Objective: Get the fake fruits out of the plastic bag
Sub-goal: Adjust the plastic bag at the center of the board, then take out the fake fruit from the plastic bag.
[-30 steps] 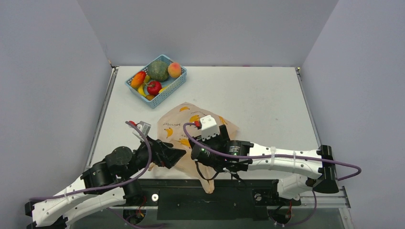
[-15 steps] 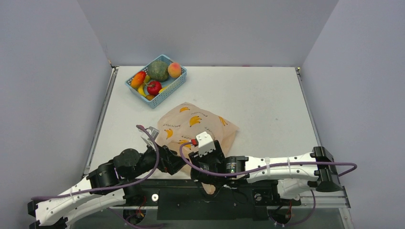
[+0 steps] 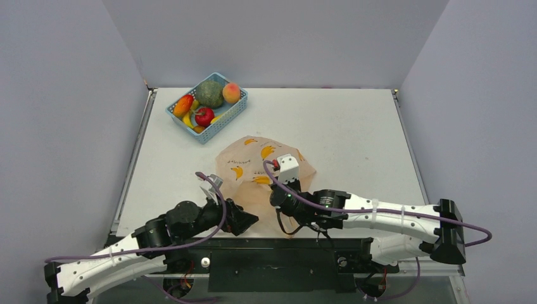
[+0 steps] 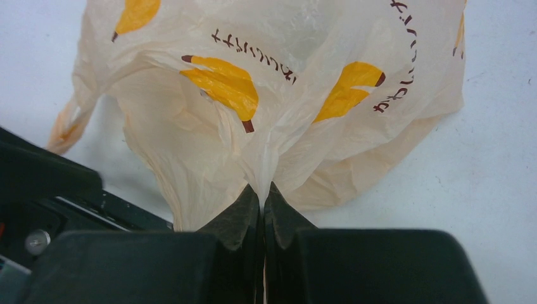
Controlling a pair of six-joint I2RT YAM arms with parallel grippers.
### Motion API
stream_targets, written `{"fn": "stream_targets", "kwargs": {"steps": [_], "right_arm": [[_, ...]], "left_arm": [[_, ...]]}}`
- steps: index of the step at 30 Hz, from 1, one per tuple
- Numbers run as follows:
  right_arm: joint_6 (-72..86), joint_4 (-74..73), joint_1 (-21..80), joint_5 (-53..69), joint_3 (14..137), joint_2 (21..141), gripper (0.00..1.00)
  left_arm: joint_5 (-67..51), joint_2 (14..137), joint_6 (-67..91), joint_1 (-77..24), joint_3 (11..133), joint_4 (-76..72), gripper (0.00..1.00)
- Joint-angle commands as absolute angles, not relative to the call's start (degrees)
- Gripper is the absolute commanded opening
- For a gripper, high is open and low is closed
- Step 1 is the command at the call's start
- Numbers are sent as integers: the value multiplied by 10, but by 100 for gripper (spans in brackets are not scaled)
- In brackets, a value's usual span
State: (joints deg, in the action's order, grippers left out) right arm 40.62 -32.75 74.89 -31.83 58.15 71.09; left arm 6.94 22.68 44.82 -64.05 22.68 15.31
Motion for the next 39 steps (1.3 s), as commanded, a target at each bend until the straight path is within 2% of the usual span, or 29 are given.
{"fn": "stream_targets", "kwargs": {"steps": [1,4,8,12,15,23,25,31,39], "right_arm": [[387,-301,727,-252,579,665,0],[392,-304,722,-238,580,652,0],[402,-313,722,-235,587,653,0],[414,-314,723,-218,589,658,0],[415,-316,725,-212,585,657,0],[408,-317,725,-217,585,640,0],[412,-319,724,-220,585,633,0],[400,-316,722,-212,574,623,0],[375,-302,714,-194,550,603,0]], "left_arm": [[70,290,450,-643,188,-64,92],[114,379,429,-647,183,-139,85],[193,475,397,-649,214,-159,79],[254,510,373,-648,218,-207,76],[294,539,371,-641,204,-241,70],[312,684,351,-607,212,-392,66],[317,722,351,-600,222,-426,67],[326,849,341,-571,262,-524,78],[358,1001,327,-560,358,-559,95]]}}
